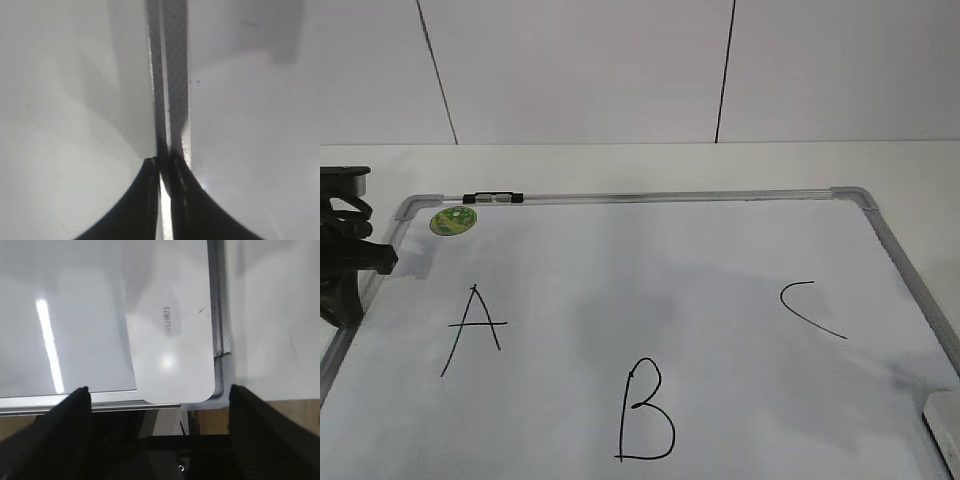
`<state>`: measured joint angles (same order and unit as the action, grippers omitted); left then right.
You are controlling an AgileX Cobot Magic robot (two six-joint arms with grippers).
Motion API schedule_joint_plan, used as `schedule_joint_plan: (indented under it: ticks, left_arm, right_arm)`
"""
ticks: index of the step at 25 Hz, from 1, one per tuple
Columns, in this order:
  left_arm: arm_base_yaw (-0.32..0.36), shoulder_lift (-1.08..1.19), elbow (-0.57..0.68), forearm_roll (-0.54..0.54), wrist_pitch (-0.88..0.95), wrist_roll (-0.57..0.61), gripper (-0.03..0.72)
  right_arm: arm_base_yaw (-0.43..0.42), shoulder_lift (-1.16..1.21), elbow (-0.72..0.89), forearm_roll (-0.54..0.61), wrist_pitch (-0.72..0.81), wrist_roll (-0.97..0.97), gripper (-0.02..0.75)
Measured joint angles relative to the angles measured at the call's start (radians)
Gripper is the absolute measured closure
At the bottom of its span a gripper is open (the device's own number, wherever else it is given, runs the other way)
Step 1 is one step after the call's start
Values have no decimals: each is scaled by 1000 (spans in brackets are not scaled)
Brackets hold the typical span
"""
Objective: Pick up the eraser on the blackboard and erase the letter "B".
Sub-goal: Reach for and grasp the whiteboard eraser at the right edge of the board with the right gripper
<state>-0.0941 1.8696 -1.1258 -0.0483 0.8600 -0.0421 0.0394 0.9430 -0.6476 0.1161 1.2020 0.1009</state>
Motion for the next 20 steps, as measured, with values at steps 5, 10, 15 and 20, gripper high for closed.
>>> schedule_joint_plan:
  ticks: [5,10,15,20]
  left_arm:
    - [0,0,0,0,0,0,668]
    - [0,0,0,0,0,0,668]
    - [0,0,0,0,0,0,668]
    - [0,0,0,0,0,0,668]
  right_arm:
    - [0,1,99,-13,-149,-34,80]
    - [0,1,137,-25,-291,-68,81]
    - [0,25,139,-29,-333,-72,80]
    - [0,106,139,9,-341,-72,80]
